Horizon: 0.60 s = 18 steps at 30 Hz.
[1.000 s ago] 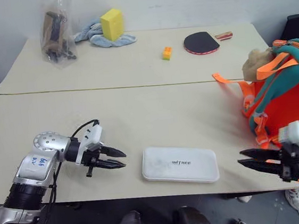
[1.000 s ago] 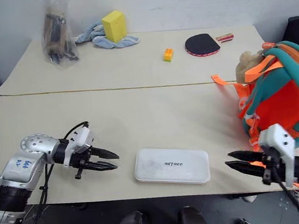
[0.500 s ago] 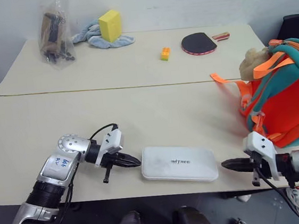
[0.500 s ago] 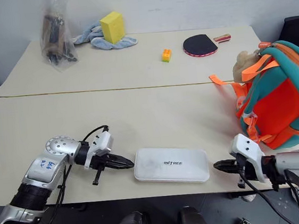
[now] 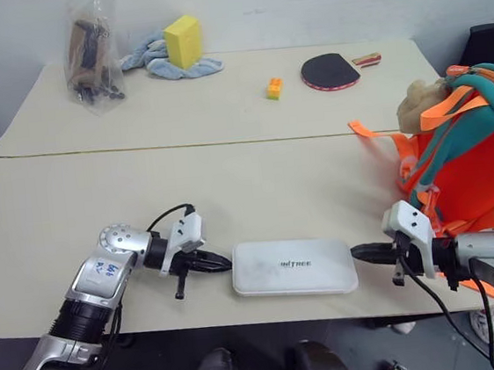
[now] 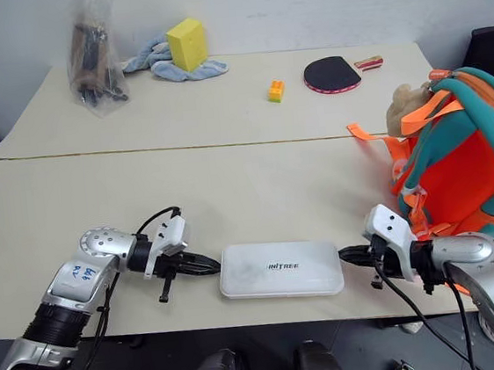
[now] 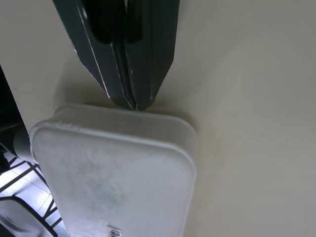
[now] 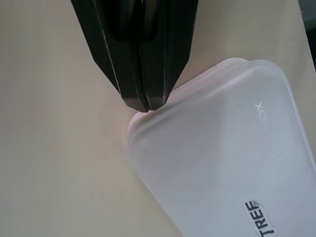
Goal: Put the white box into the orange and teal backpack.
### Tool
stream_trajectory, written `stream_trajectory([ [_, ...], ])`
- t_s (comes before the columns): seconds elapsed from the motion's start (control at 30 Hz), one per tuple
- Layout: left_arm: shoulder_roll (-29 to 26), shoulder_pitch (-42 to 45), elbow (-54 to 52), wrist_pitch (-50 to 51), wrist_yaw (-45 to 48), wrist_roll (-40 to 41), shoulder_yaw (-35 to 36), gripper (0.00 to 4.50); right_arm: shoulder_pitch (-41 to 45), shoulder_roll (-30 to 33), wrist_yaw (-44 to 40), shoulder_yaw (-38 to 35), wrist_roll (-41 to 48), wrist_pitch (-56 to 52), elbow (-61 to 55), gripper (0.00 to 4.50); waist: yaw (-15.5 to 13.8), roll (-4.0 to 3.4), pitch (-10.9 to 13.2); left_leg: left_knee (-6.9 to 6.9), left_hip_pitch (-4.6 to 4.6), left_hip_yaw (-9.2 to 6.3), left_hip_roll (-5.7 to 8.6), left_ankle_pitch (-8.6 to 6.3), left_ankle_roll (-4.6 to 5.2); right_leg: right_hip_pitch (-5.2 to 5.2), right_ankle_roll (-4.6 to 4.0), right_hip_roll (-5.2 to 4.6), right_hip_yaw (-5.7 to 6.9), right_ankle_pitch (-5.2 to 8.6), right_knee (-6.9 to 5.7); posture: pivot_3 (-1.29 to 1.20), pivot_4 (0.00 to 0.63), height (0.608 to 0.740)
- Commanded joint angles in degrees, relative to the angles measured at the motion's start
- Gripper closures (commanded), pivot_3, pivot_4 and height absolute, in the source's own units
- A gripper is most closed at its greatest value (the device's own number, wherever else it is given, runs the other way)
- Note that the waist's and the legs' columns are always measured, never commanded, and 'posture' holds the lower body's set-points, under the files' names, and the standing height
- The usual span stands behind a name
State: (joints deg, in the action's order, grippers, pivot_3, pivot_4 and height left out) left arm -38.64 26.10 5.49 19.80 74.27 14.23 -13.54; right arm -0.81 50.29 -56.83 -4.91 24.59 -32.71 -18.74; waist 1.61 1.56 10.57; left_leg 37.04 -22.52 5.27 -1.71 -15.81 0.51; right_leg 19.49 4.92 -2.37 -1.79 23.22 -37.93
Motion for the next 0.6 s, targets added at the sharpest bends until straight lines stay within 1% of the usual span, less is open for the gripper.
stream_trajectory([
  [0.03,-0.76,0.50,1.41,5.46,-1.82,0.75,1.90,4.47,-1.65,1.23,-0.94,-0.68,-0.50,1.42,-1.40,4.50,-0.01,0.00,0.00,0.00,0.00,0.00,0.00,0.00,0.00,0.00,0.00,0.00,0.00,0.00,0.00,0.00,0.150,0.740],
  [0.07,-1.19,1.06,1.99,9.43,-1.79,2.10,2.61,4.30,-2.21,1.53,-1.25,-0.72,-0.80,1.86,-1.64,4.50,0.00,0.00,0.00,0.00,0.00,0.00,0.00,0.00,0.01,-0.01,0.00,0.00,0.00,0.00,-0.01,0.00,0.150,0.740],
  [0.13,-3.06,2.45,2.03,21.50,-0.37,6.53,4.03,3.88,-3.21,2.01,-1.79,-0.69,-1.73,3.36,-1.93,4.50,0.04,0.00,0.00,0.02,0.01,-0.01,0.00,-0.01,0.01,0.00,0.00,0.00,0.00,0.00,-0.04,0.00,0.150,0.740],
  [0.2,-5.02,2.75,1.04,31.50,0.53,10.63,5.28,3.29,-3.71,2.13,-1.77,-0.43,-2.88,4.80,-2.06,4.50,0.29,0.00,0.00,0.01,0.01,-0.03,-0.01,0.00,0.00,0.00,0.00,0.00,0.02,0.00,-0.06,0.00,0.150,0.740],
  [0.37,-8.01,1.17,-3.54,46.52,-0.88,16.62,5.67,1.77,-4.53,1.14,-1.12,-0.21,-3.93,6.26,-2.20,4.50,0.28,-0.01,0.00,-0.03,0.02,-0.04,-0.01,0.00,-0.04,0.01,-0.01,0.01,0.02,0.01,-0.05,0.00,0.150,0.740],
  [0.4,-7.67,1.36,-4.05,49.07,-1.82,17.61,5.90,1.46,-4.81,0.96,-0.96,0.04,-4.19,6.65,-2.25,4.50,0.18,-0.01,0.00,-0.02,0.01,-0.03,-0.01,-0.01,-0.04,0.01,-0.01,-0.01,0.01,0.01,-0.04,0.00,0.150,0.740],
  [0.5,-3.73,3.61,-3.04,58.82,-6.87,20.38,7.66,0.58,-5.23,0.15,-0.30,1.41,-5.44,7.68,-2.28,4.50,-0.18,-0.01,-0.01,0.05,0.02,-0.05,0.02,-0.01,-0.04,-0.05,-0.01,-0.04,0.03,0.01,-0.05,0.00,0.150,0.740],
  [0.6,1.72,5.63,-0.15,65.78,-12.63,21.14,10.43,0.58,-4.56,-0.66,0.52,2.92,-6.17,7.75,-2.59,4.50,-0.21,0.03,-0.03,0.10,0.05,-0.10,0.06,-0.01,-0.01,-0.14,0.00,-0.07,0.08,0.01,-0.05,0.00,0.150,0.740],
])
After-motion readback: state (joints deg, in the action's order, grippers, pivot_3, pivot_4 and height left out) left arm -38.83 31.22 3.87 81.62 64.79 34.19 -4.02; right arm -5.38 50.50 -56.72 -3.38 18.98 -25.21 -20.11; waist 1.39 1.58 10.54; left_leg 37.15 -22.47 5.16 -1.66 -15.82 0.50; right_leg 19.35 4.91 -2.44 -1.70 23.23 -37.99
